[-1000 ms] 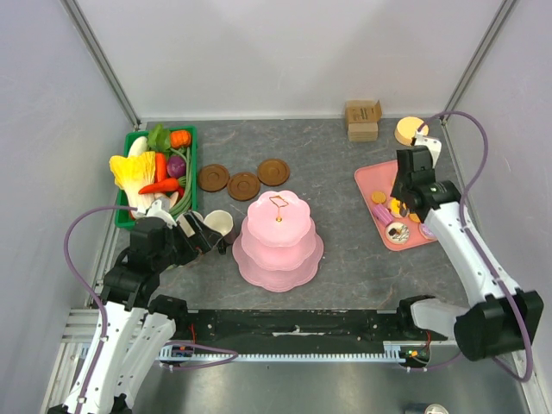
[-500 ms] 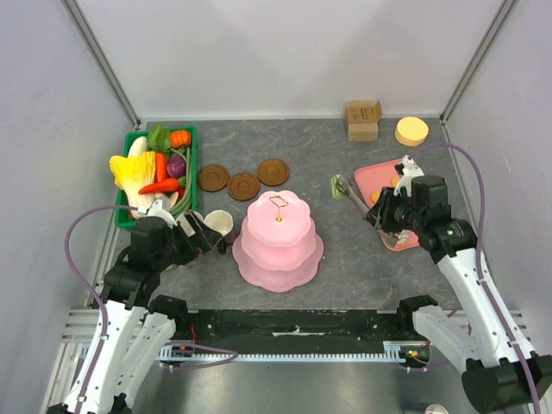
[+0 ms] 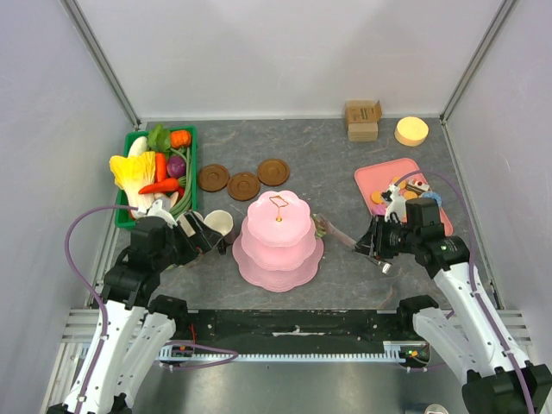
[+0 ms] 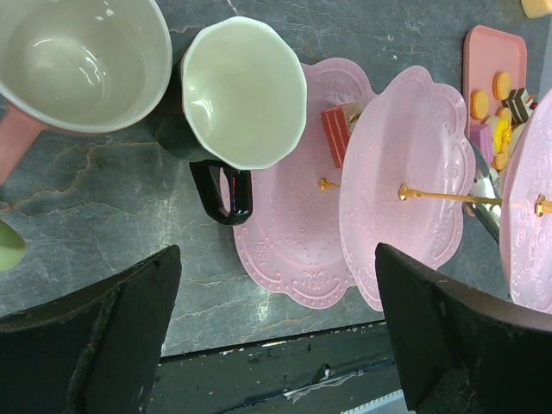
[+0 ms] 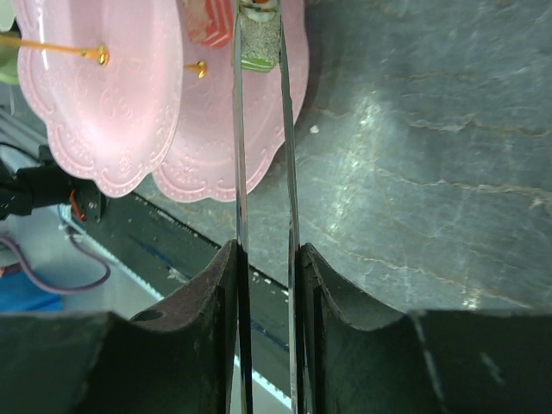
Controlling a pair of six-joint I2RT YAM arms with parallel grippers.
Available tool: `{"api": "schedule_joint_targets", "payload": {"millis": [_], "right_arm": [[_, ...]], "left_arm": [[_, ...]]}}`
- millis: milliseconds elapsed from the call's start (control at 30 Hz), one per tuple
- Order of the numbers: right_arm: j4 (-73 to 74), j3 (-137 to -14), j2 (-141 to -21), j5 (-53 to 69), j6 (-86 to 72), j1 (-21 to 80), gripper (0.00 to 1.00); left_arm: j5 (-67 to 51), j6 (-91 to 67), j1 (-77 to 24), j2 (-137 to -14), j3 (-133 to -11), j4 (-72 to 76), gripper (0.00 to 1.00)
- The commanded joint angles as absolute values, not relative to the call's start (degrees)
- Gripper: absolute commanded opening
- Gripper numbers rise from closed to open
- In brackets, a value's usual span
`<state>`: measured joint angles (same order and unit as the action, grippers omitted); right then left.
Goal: Serve the afternoon tea
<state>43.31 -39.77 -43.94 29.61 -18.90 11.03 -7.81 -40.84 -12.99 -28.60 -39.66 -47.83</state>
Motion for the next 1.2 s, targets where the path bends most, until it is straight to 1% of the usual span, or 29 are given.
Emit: {"api": "schedule_joint_targets", "payload": {"millis": [0,233,367,467,533,633,700,733,833,933,967,1167], "right_arm": [[42.3,-38.6,-43.0,38.7,-18.3,11.1,0.33],[41.0,-36.0,-43.9,42.5,-18.5,11.8,0.33],[38.1,-34.4,-44.4,42.1,-20.7,13.8,0.33],[35.3,-33.5,-45.1,39.7,-23.1,17.7,0.33],[35.6,-34.2,-45.7,35.4,-23.9,19.8,0.33],[36.8,-35.2,-45.5,31.0,-23.9,20.3,0.34],[37.3,-35.2,-44.7,30.3,-24.1,20.4,0.34],[37.4,-35.0,-44.5,30.4,-24.0,20.3,0.34],[38.7,-34.5,-43.7,30.1,-22.9,20.2,0.41],[38.9,-34.5,-43.6,29.5,-22.2,20.2,0.51],[39.0,-34.6,-43.6,29.6,-22.2,20.3,0.53],[39.8,-37.0,-43.0,28.6,-21.7,20.4,0.54]], "left_arm": [[-9.1,-39.9,-13.1,-28.4,-39.5,-46.0,0.99],[-9.1,-39.9,-13.1,-28.4,-39.6,-45.9,0.99],[-8.9,-40.0,-13.1,-28.4,-39.5,-45.9,0.99],[-8.9,-40.0,-13.1,-28.3,-39.5,-46.0,0.99],[-8.9,-40.0,-13.1,-28.3,-39.5,-46.1,0.99],[-9.0,-40.0,-13.1,-28.3,-39.5,-46.0,0.99],[-9.0,-40.0,-13.0,-28.2,-39.5,-46.1,0.99],[-9.0,-40.0,-13.1,-28.2,-39.5,-46.1,0.99],[-9.0,-40.0,-13.1,-28.3,-39.5,-45.9,0.99],[-9.0,-39.9,-13.1,-28.4,-39.6,-46.0,0.99],[-9.1,-39.9,-13.1,-28.5,-39.6,-46.1,0.99],[-9.2,-39.8,-13.1,-28.2,-39.6,-45.9,0.99]]}}
